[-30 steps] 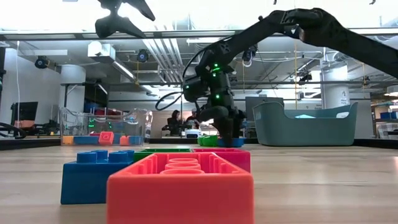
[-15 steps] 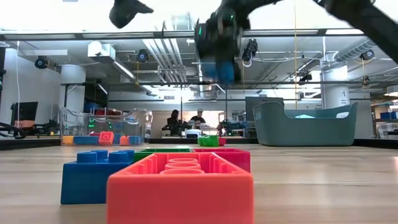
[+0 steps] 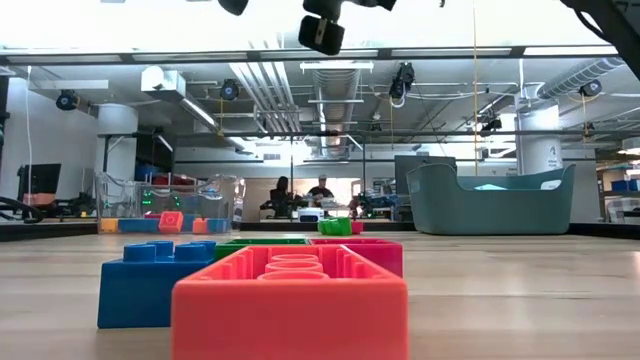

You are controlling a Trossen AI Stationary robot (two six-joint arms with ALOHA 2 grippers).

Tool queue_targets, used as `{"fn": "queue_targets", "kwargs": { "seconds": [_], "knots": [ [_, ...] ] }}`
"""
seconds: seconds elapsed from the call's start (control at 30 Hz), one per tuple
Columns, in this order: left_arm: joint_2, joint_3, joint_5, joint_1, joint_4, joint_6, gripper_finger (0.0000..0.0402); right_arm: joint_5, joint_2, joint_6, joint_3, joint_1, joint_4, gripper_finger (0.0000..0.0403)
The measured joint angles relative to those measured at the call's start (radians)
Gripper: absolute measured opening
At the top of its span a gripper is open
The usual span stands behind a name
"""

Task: Sort blocks by size
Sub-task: Put the small blue game piece into the transparent bin

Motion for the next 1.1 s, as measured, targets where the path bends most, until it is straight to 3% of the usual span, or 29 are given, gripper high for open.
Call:
{"fn": "queue_targets", "kwargs": {
  "seconds": [0.67, 0.83, 1.1],
  "knots": [
    [0.144, 0.084, 0.097, 0.000, -0.059, 0.201, 0.0248, -0.018, 0.002, 0.041, -0.001, 0.003, 0.002, 0.0128],
    [0.176, 0.159, 0.098, 0.000, -0.179, 0.256, 0.0206, -0.030, 0.003, 0.042, -0.001, 0.003, 0.004, 0.0128],
    [0.220, 0.252, 0.097, 0.000, -0.340, 0.301, 0.0105, -0.047, 0.003, 0.037, -0.002, 0.003, 0.006, 0.0128]
  ]
}}
